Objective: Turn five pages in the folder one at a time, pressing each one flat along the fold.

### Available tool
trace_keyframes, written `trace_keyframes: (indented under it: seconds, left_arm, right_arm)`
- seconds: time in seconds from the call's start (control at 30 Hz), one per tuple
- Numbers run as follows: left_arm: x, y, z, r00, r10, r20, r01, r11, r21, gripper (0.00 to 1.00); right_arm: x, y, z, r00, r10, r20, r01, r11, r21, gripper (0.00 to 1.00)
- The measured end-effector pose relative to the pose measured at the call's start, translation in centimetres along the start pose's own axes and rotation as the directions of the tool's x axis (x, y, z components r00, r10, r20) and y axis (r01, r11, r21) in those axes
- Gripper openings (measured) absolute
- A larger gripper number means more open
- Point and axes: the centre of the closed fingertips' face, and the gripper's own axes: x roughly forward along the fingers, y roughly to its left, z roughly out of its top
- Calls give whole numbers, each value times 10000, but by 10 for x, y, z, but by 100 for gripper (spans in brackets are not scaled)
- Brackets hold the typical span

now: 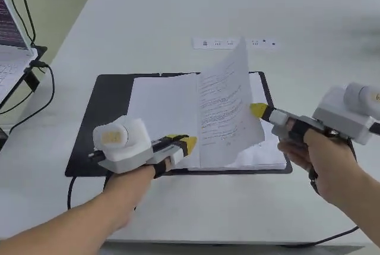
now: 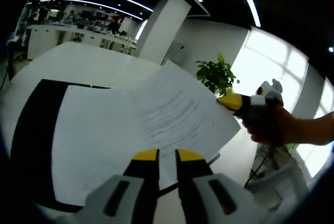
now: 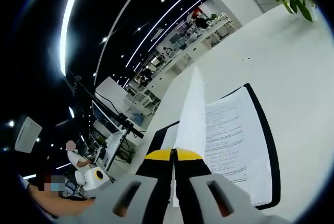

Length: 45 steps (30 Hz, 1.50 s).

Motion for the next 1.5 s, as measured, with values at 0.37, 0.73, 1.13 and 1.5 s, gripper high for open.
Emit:
trace_keyframes:
  seconds: [0.37, 0.73, 1.13, 1.5]
  left_arm:
    - [-59, 25, 19, 9971, 457, 609, -479, 9983, 339, 10]
    - [-104, 56, 25, 9898, 1017, 993, -1048, 9942, 260, 10]
    - [-134, 77, 18, 9804, 1576, 1183, -1569, 9875, -149, 8]
    - [-145, 86, 6, 9758, 1831, 1198, -1780, 9827, -518, 8]
  right_arm:
    - [33, 64, -13, 9945, 1034, 170, -1043, 9923, 663, 0]
    - [70, 108, -43, 9868, 1606, -198, -1577, 9820, 1040, 0]
    - [114, 105, -77, 9820, 1555, -1069, -1422, 9822, 1225, 0]
    - [151, 92, -124, 9702, 1099, -2161, -886, 9904, 1060, 0]
